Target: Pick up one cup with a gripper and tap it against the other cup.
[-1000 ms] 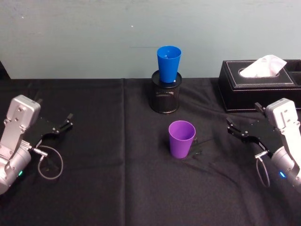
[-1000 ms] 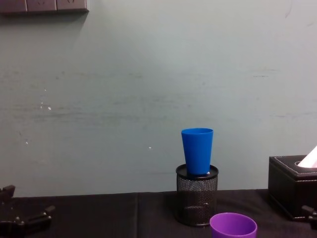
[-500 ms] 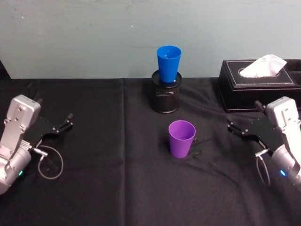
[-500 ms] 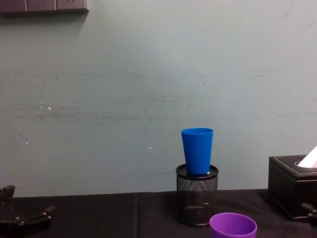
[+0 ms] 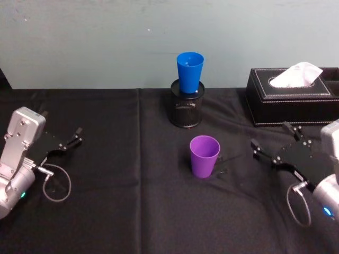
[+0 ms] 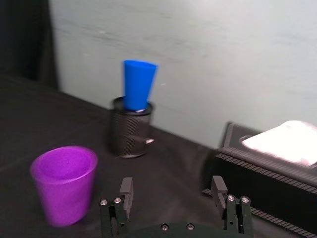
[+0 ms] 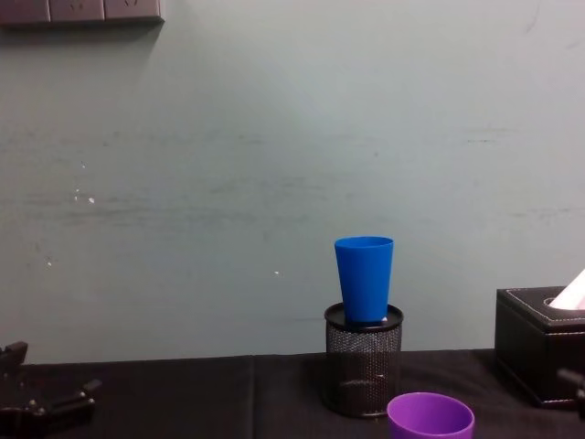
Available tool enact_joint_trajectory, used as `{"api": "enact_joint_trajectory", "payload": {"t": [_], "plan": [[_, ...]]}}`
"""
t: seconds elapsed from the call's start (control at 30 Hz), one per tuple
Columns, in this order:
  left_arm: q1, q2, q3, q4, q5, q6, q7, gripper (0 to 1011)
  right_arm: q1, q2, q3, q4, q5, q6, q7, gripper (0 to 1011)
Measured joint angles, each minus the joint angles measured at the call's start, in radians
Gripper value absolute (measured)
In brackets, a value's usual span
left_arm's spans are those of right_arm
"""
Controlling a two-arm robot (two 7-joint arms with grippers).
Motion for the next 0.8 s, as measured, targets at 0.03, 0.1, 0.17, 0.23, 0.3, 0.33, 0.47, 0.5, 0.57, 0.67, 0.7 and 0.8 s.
{"api": "enact_joint_trajectory", "payload": {"t": [0.03, 0.1, 0.17, 0.23, 0.3, 0.33, 0.47, 0.5, 0.57, 0.67, 0.7, 0.8], "plan": [[0.000, 0.000, 0.000, 0.000, 0.000, 0.000, 0.000, 1000, -0.012, 0.005, 0.003, -0.005, 0.013, -0.006, 0.017, 1002], [0.000, 0.000, 0.000, 0.000, 0.000, 0.000, 0.000, 1000, -0.042, 0.018, 0.005, -0.013, 0.046, -0.029, 0.075, 1002], [0.000, 0.000, 0.000, 0.000, 0.000, 0.000, 0.000, 1000, -0.056, 0.023, 0.004, -0.013, 0.061, -0.044, 0.110, 1002], [0.000, 0.000, 0.000, 0.000, 0.000, 0.000, 0.000, 1000, -0.067, 0.026, -0.001, -0.012, 0.072, -0.063, 0.147, 1002], [0.000, 0.000, 0.000, 0.000, 0.000, 0.000, 0.000, 1000, -0.074, 0.025, -0.012, -0.005, 0.077, -0.085, 0.192, 1002], [0.000, 0.000, 0.000, 0.000, 0.000, 0.000, 0.000, 1000, -0.074, 0.023, -0.017, -0.001, 0.077, -0.091, 0.205, 1002], [0.000, 0.000, 0.000, 0.000, 0.000, 0.000, 0.000, 1000, -0.059, -0.001, -0.040, 0.025, 0.075, -0.105, 0.255, 1002], [0.000, 0.000, 0.000, 0.000, 0.000, 0.000, 0.000, 1000, -0.049, -0.015, -0.047, 0.038, 0.073, -0.106, 0.268, 1002], [0.000, 0.000, 0.000, 0.000, 0.000, 0.000, 0.000, 1000, -0.031, -0.035, -0.055, 0.058, 0.071, -0.106, 0.283, 1002], [0.000, 0.000, 0.000, 0.000, 0.000, 0.000, 0.000, 1000, -0.010, -0.058, -0.061, 0.079, 0.070, -0.105, 0.297, 1002], [0.000, 0.000, 0.000, 0.000, 0.000, 0.000, 0.000, 1000, 0.005, -0.073, -0.064, 0.093, 0.071, -0.102, 0.308, 1002], [0.000, 0.000, 0.000, 0.000, 0.000, 0.000, 0.000, 1000, 0.035, -0.104, -0.066, 0.125, 0.093, -0.081, 0.333, 1002]]}}
